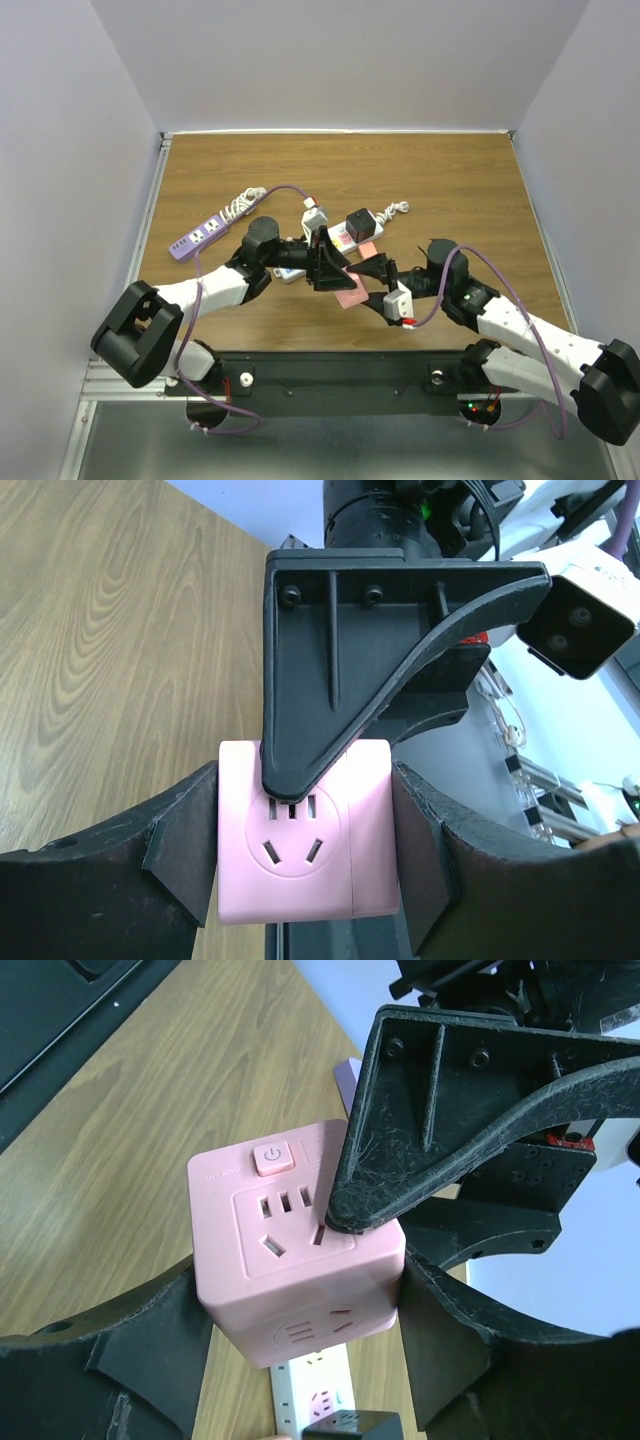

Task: Insert the plug

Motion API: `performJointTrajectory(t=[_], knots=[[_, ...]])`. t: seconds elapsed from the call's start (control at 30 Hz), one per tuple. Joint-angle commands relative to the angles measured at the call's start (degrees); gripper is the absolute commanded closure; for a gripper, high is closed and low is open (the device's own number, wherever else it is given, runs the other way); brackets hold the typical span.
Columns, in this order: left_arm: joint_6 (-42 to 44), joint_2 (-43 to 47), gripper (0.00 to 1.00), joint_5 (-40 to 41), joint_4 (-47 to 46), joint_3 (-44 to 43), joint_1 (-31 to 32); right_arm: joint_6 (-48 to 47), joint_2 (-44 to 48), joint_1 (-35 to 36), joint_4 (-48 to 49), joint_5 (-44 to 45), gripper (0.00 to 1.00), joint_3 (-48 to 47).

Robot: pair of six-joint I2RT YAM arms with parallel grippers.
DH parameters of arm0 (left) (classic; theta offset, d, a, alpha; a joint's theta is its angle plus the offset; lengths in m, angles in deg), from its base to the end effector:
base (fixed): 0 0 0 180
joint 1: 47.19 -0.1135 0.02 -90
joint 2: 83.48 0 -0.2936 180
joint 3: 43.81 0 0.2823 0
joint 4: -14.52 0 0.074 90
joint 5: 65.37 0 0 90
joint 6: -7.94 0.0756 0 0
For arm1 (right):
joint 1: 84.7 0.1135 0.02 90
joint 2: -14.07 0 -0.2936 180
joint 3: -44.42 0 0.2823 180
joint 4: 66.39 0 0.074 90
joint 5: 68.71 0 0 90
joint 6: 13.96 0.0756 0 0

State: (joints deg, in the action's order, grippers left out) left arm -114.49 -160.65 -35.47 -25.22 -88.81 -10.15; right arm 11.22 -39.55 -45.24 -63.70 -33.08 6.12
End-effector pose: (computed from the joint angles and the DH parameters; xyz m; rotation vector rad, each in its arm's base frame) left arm 0.2036 -0.2357 0.2642 1.0358 1.4389 -1.6657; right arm 0.1411 0.1957 0.2495 -1.6631 0.4614 0.5192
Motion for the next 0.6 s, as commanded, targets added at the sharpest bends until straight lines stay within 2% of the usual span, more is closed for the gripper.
performJointTrajectory(t=[0.0,0.17,0.27,0.4,0.57], knots=[[5.52,2.02,0.49,4.63,2.96,-1.9,-2.05,5.57,2.12,0.35,1.3,-1.88,0.99,-0.78],[7.72,1.93,0.2,6.66,4.55,-2.95,-2.93,14.44,1.07,0.26,6.13,-0.48,0.99,-0.43],[9.92,2.02,0.11,7.1,4.81,-3.74,-4.34,22.6,-0.16,0.35,9.89,5.57,0.99,-0.09],[11.94,1.49,0.05,5.7,4.29,-4.97,-5.31,28.33,-1.48,0.26,14.21,9.45,0.99,0.01],[12.91,-0.44,0.04,2.01,1.48,-6.64,-6.88,36.76,-2.45,0.35,18.07,15.25,0.99,-0.52]])
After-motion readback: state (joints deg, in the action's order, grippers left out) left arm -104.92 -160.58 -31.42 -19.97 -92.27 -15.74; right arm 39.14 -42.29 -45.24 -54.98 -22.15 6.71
